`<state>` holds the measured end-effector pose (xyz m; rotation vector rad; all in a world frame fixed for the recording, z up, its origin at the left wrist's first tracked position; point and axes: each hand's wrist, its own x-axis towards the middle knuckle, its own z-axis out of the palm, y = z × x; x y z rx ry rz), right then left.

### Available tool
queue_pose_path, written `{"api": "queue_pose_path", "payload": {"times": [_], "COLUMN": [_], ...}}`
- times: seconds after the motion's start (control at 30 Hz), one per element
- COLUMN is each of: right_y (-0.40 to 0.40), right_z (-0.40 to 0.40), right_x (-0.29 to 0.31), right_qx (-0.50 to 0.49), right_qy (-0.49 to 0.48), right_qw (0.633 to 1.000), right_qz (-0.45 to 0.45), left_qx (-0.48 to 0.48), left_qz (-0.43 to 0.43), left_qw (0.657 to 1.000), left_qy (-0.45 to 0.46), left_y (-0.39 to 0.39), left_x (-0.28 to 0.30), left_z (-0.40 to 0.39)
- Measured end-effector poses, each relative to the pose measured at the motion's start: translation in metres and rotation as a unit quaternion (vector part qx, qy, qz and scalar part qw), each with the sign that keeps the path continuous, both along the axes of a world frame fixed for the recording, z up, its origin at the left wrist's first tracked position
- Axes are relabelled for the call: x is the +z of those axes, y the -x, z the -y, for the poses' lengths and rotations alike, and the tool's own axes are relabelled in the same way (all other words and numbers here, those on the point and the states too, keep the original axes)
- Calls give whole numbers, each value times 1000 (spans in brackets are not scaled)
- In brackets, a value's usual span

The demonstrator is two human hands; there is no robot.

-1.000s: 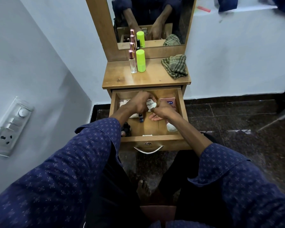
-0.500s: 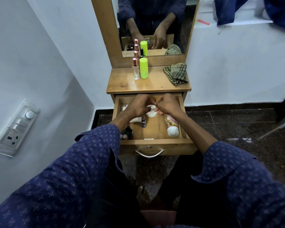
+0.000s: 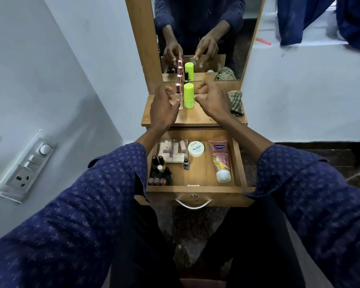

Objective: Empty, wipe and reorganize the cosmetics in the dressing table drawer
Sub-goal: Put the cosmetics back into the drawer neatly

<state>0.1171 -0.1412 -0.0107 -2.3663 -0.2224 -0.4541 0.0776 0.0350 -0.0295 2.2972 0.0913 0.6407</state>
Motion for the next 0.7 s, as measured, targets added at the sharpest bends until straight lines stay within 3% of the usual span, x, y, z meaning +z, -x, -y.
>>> {"api": "queue_pose_path", "payload": {"times": [0.17, 0.4, 0.7], "right_y": [-10, -20, -23], "right_z": [-5, -19, -16], "right_x": [3, 2, -3], "right_qx": [23, 54, 46], "right_qy": [37, 68, 31], "right_qw": [999, 995, 997], "right_qz": [29, 55, 55], "left_qx": [-4, -7, -36], "left_qz": [-40, -31, -5], "left_qw": [999, 999, 999], "left_qy": [0, -12, -29], "left_y": [-20, -38, -42], "left_x": [4, -1, -5], "left_z": [-2, -3, -6]}}
